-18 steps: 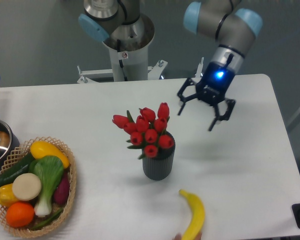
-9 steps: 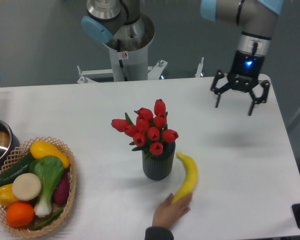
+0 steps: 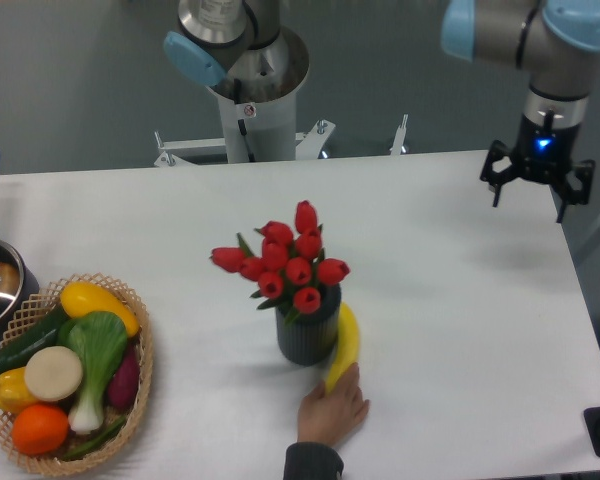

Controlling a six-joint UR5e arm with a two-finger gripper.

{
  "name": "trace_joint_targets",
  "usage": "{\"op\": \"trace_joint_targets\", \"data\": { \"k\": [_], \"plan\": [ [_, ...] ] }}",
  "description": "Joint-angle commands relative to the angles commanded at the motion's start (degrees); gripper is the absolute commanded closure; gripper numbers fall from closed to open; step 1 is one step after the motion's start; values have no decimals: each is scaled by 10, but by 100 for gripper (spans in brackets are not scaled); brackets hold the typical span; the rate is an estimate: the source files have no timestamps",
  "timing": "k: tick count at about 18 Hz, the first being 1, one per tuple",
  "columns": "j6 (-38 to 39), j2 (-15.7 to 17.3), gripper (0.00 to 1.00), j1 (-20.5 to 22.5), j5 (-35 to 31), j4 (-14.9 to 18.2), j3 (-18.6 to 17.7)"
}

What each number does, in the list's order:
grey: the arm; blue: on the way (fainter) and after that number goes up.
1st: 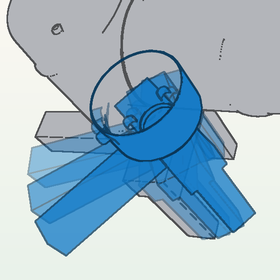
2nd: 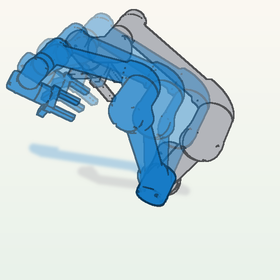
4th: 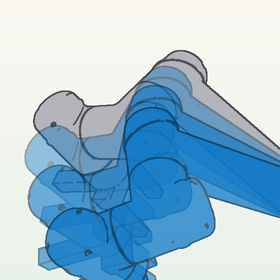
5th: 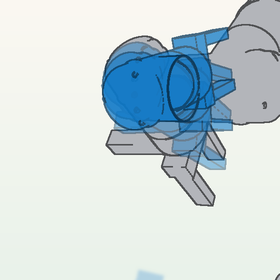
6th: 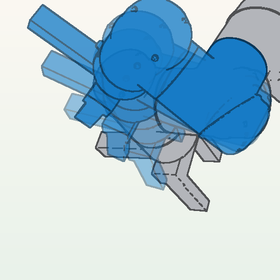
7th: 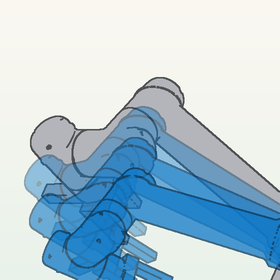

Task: Insert the flowers into the vase

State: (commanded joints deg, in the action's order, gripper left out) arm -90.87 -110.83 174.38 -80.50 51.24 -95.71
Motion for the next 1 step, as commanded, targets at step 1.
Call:
{"op": "trace_joint_targets", "data": {
  "k": [1],
  "plan": [
    [-2, -10, 0, -1, -4, -3, 4]
  ]
}}
